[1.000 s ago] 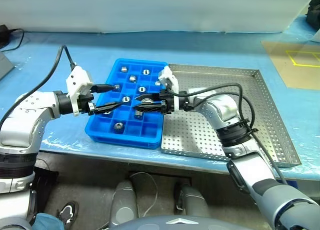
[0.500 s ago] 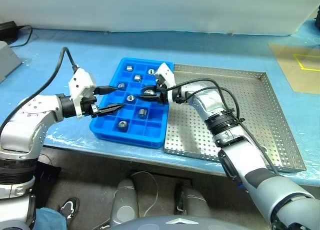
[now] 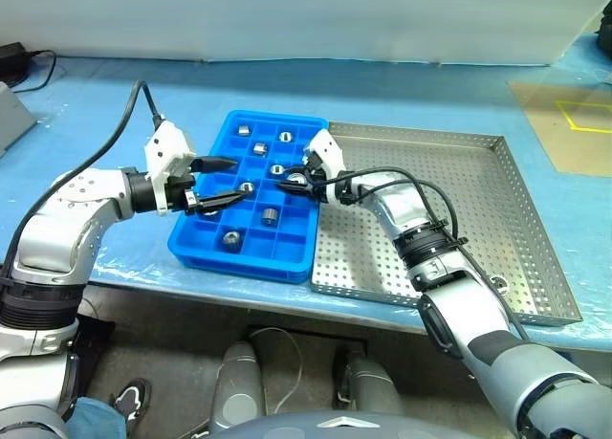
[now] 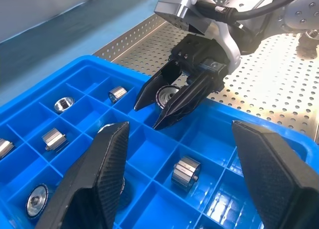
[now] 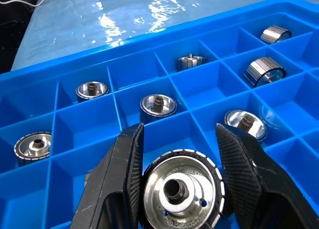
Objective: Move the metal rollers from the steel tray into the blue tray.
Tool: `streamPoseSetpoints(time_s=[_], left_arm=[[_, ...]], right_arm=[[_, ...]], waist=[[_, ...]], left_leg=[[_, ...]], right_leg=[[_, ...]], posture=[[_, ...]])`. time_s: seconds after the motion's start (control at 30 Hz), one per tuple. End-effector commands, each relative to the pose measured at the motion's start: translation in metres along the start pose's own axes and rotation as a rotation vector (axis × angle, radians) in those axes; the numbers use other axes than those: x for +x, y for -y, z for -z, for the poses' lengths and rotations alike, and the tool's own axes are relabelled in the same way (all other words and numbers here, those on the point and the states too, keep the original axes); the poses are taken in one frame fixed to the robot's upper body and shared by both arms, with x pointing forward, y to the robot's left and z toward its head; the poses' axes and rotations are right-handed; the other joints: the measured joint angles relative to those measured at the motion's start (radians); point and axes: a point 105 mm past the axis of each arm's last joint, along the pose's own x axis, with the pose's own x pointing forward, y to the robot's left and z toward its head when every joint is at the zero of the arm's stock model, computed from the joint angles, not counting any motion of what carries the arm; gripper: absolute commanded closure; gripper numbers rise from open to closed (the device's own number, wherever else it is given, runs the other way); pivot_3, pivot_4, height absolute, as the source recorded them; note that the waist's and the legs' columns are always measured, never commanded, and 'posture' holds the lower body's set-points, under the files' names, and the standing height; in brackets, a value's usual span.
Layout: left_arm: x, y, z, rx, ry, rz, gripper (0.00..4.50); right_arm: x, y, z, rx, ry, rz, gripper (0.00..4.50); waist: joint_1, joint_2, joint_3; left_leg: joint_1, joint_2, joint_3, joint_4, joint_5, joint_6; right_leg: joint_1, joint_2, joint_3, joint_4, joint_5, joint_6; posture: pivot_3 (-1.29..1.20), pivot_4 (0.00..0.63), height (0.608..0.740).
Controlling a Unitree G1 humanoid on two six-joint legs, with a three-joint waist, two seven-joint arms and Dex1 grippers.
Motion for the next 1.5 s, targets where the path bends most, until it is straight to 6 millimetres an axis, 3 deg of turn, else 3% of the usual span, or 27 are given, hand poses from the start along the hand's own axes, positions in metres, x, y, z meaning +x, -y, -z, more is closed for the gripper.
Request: streamPoseSetpoints(time_s=[0.03,0.07,0.3,0.57,0.7,0.8,1.03,1.17,1.33,1.5], left_arm=[[0.002,-0.001,-0.010,0.046,0.021,0.012,1.02],[0.002,0.000,-0.010,0.046,0.022,0.015,1.02],[0.005,0.000,-0.006,0.041,0.010,0.029,1.02],[0.016,0.001,-0.009,0.046,0.036,0.074,1.02],[0.030,0.002,-0.011,0.050,0.055,0.131,1.02],[0.041,0.003,-0.013,0.056,0.074,0.180,1.02],[0.072,0.012,-0.017,0.067,0.115,0.311,1.02],[0.087,0.021,-0.018,0.066,0.138,0.393,1.02],[0.100,0.030,-0.019,0.067,0.154,0.473,1.02],[0.108,0.035,-0.019,0.068,0.161,0.513,1.02]], right_arm=[[-0.002,0.004,-0.008,-0.022,0.044,0.030,2.64],[-0.002,0.005,-0.006,-0.020,0.042,0.039,2.64],[-0.004,0.002,-0.004,0.045,0.036,0.024,0.32],[-0.030,0.015,-0.041,0.037,0.160,0.103,0.32],[-0.065,0.012,-0.065,0.007,0.228,0.100,0.32],[-0.092,0.007,-0.065,-0.016,0.226,0.108,0.32],[-0.171,0.026,-0.030,0.003,0.117,0.374,0.32],[-0.216,0.021,-0.008,0.014,0.046,0.485,0.32],[-0.249,0.003,0.020,0.057,-0.077,0.533,0.32],[-0.268,-0.018,0.043,0.017,-0.238,0.493,0.32]], waist=[[-0.005,0.000,0.000],[-0.007,0.000,0.000],[-0.020,0.000,0.000],[-0.021,0.000,0.000],[-0.020,0.000,0.000],[-0.023,0.000,0.000],[-0.046,0.000,0.000],[-0.070,0.000,0.000],[-0.097,0.001,-0.001],[-0.126,0.001,-0.001]], left_leg=[[0.000,0.000,0.000,0.000,0.000,0.000],[0.000,0.000,0.000,0.000,0.000,0.000],[0.000,0.000,0.000,0.000,0.000,0.000],[0.000,0.000,0.000,0.001,0.000,0.000],[0.001,0.000,0.000,0.001,0.000,0.000],[0.002,-0.001,0.000,0.001,0.000,0.000],[0.003,-0.001,0.002,0.001,0.000,0.000],[0.004,-0.001,0.004,0.001,0.000,0.001],[0.005,-0.001,0.006,0.002,-0.003,0.006],[0.007,-0.001,0.009,0.006,-0.008,0.013]], right_leg=[[0.000,0.000,0.000,0.000,0.000,0.000],[0.000,0.000,0.000,0.000,0.000,0.000],[0.000,0.000,0.000,0.001,0.000,0.000],[0.000,0.000,0.000,0.001,0.000,0.000],[0.001,0.000,0.001,0.001,0.000,0.000],[0.002,0.000,0.001,0.000,0.000,0.000],[0.003,0.000,0.003,-0.001,0.000,0.000],[0.003,0.001,0.005,-0.002,0.001,0.000],[0.003,0.001,0.007,-0.003,0.000,0.001],[0.004,0.001,0.010,-0.004,-0.004,0.010]], posture=[[0.07,0.150,0.740],[0.07,0.150,0.740],[0.04,0.150,0.740],[-0.02,0.150,0.740],[-0.09,0.150,0.740],[-0.16,0.150,0.740],[-0.29,0.150,0.740],[-0.38,0.150,0.740],[-0.44,0.150,0.740],[-0.48,0.150,0.740]])
